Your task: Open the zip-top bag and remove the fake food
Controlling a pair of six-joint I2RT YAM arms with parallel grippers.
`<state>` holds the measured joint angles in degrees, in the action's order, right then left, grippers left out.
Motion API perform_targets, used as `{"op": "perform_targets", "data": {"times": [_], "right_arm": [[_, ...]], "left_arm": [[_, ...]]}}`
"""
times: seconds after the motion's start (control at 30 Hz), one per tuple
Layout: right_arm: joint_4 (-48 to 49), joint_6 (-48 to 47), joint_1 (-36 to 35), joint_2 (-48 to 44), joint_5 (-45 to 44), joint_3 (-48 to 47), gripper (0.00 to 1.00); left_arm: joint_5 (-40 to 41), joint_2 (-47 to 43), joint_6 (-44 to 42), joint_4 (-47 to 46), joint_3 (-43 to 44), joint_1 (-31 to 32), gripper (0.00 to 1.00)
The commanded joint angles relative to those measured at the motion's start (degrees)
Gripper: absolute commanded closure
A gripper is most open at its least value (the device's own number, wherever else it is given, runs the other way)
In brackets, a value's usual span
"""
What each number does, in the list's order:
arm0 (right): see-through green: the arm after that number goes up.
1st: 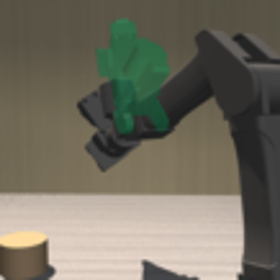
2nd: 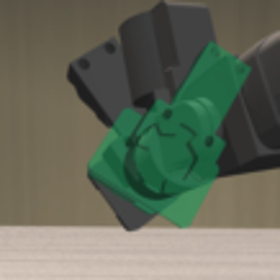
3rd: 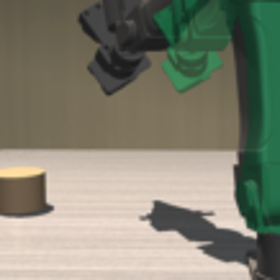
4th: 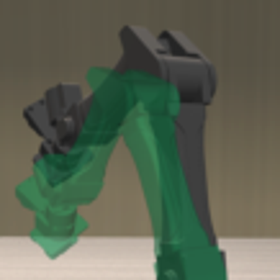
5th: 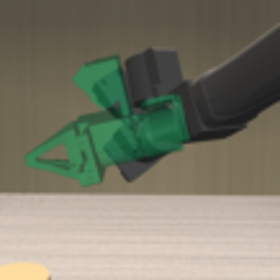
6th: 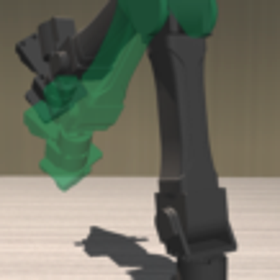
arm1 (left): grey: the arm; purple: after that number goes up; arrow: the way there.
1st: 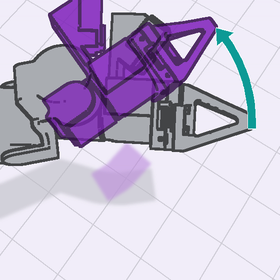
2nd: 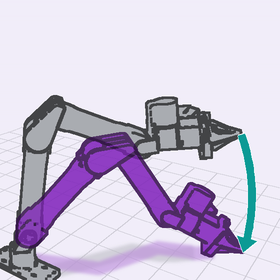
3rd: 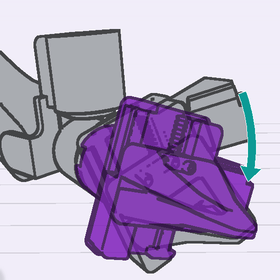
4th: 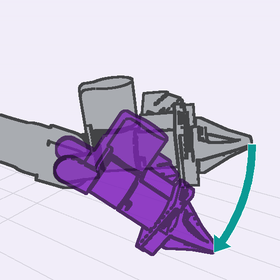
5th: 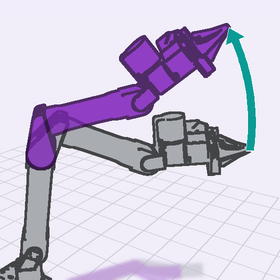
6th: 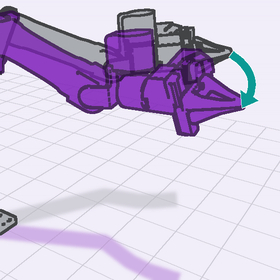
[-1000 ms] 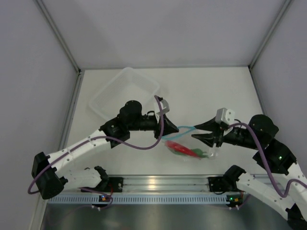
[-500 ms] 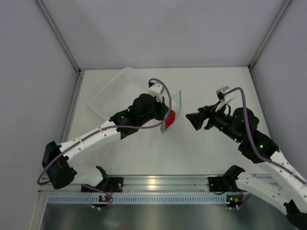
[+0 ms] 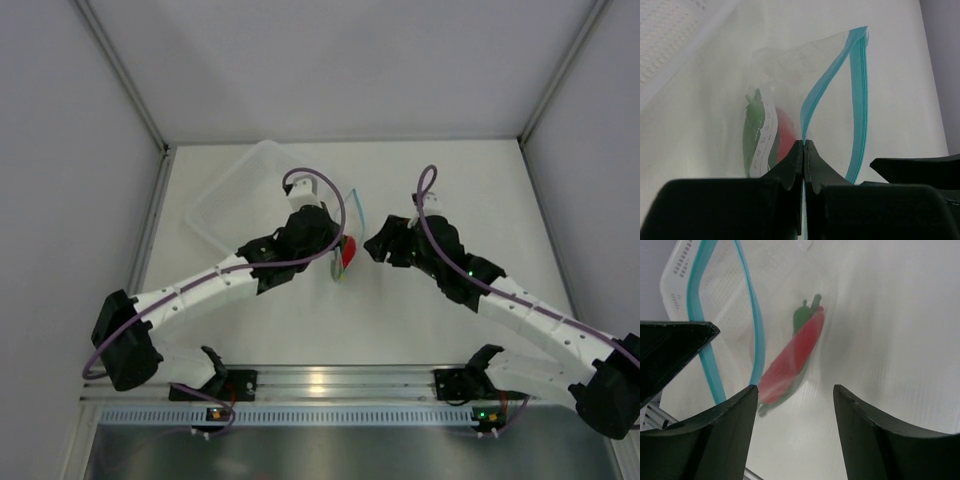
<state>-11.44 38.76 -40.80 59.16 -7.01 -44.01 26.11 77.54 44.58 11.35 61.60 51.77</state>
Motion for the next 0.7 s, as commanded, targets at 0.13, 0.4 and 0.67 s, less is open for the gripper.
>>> {"op": "perform_targets", "data": {"times": [0.13,0.4,0.67], "right_arm": [[10.91,3.25,-1.3,-1.77,-1.35,1.21,0.38],[11.62,-0.25,-1.48,6.31,0.07,-3.0,0.61],[1.88,-5.53,-1.48,3.43,-15.81,0.93,0.99]], "left_arm": [[2.81,0.42,5.08,-6.52,-1.66,1.4,1.0],[2.98,1.04,5.7,-6.79,-1.57,2.81,1.0],[6.76,-1.33,4.03,-6.7,-5.08,2.72,1.0]]}}
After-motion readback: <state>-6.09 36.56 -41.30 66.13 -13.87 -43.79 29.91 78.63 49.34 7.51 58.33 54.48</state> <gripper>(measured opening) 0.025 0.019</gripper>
